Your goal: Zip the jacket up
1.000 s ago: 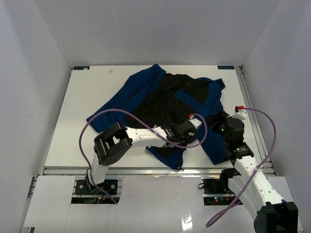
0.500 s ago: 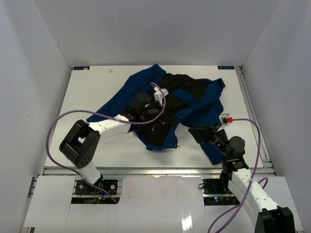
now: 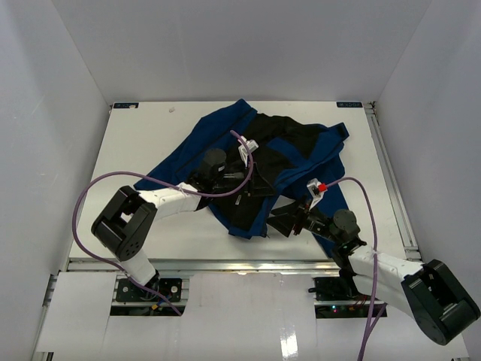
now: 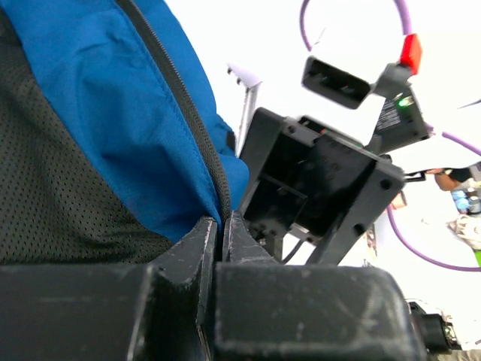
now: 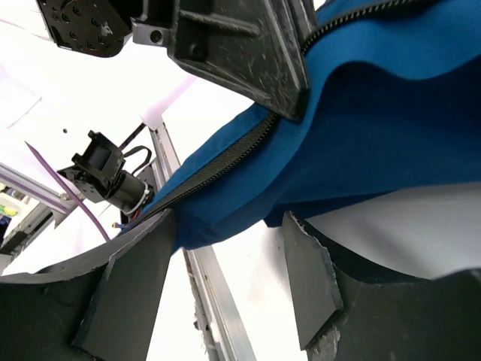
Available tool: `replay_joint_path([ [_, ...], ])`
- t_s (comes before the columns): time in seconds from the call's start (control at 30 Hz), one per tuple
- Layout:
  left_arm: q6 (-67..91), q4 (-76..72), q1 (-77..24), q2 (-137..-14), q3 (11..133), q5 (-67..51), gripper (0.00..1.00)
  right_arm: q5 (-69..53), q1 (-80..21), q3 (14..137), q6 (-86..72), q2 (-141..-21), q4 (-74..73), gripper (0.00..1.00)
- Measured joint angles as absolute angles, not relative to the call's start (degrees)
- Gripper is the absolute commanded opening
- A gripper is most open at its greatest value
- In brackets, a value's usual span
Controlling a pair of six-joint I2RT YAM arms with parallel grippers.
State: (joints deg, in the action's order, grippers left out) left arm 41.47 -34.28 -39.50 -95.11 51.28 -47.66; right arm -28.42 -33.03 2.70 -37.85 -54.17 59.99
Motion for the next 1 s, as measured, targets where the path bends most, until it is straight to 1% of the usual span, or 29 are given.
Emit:
replay_joint_path([
  [0.23, 43.53, -37.5, -39.46, -95.09, 51.25, -48.95, 0.13, -26.53, -36.32, 3.44, -37.24, -57.38, 64.3, 0.64],
  [0.37, 44.28, -38.66, -39.44, -95.09, 51.24, -49.08, 0.19, -25.96, -37.06, 3.44, -37.13, -57.82, 66.03, 0.65],
  [0.5, 45.19, -40.74, -39.42, -95.04, 50.94, -49.1, 0.2, -25.6, -37.72, 3.44, -37.69, -59.23, 69.5, 0.66],
  [0.7, 47.21, -45.12, -39.23, -95.04, 49.33, -49.37, 0.25, -24.21, -39.43, 4.17, -38.8, -62.09, 72.48, 0.69],
  [0.9, 48.79, -48.26, -39.11, -95.04, 48.42, -49.78, 0.25, -21.4, -41.63, 5.44, -39.81, -65.27, 73.46, 0.7],
  [1.0, 49.17, -49.28, -39.11, -95.04, 48.35, -49.8, 0.23, -19.53, -42.27, 5.48, -40.33, -66.36, 73.67, 0.67],
])
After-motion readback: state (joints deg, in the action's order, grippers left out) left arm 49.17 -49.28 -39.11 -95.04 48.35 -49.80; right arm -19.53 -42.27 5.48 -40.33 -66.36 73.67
